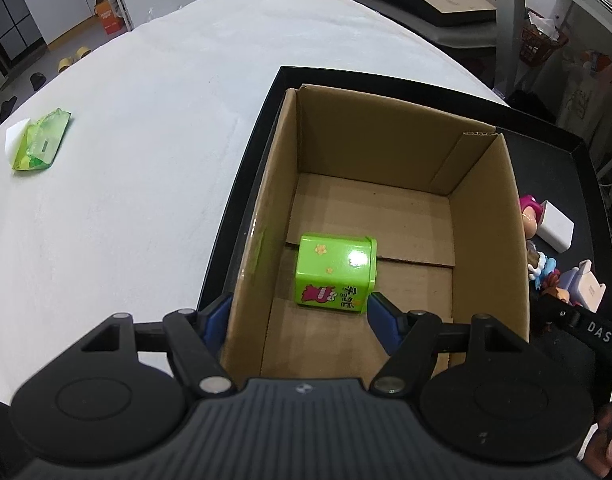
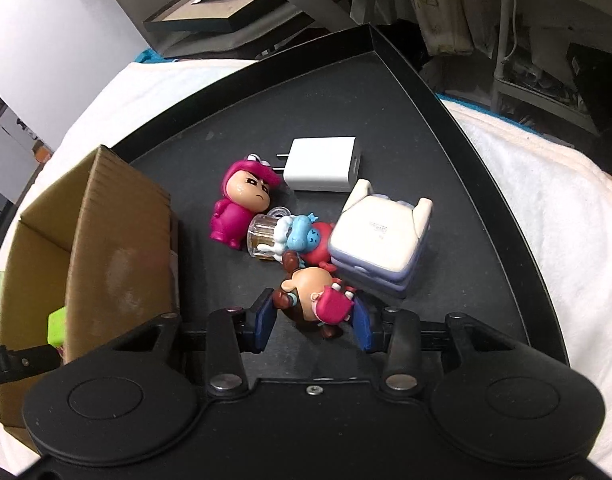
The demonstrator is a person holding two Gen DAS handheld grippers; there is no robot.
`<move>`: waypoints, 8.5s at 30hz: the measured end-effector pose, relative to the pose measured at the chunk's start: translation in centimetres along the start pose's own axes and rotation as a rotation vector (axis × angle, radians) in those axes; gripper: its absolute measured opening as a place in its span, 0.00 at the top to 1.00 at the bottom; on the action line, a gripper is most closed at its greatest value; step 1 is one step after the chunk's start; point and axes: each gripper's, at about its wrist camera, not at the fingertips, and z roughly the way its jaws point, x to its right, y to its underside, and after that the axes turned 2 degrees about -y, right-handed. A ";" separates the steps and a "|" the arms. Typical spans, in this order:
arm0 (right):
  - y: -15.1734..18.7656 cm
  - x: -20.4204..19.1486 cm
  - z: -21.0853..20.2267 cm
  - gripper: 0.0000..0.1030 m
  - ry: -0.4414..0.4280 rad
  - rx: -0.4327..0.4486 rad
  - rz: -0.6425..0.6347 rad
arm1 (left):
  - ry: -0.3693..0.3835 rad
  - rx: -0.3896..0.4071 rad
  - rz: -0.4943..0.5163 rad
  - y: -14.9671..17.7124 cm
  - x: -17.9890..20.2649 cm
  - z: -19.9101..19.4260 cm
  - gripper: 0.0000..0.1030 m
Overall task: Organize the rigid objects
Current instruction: 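Open the right gripper to release the green toy into the box, then grasp the brown-haired doll with the right gripper and drop it into the box, then move the right gripper to the white-and-blue adapter and close on it, then carry the white adapter with the right gripper over the box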
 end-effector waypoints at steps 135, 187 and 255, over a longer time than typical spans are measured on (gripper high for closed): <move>-2.2 0.5 -3.7 0.19 0.089 0.119 -0.025 | 0.081 0.050 -0.039 -0.4 -3.8 0.0 0.52; -3.3 0.5 -4.9 0.51 -0.039 0.171 -0.002 | -0.002 0.038 -0.025 -0.8 -3.1 -2.8 0.52; -1.5 -23.1 -2.5 0.53 0.021 0.038 -0.445 | 0.415 0.074 -0.253 0.6 -10.7 2.9 0.79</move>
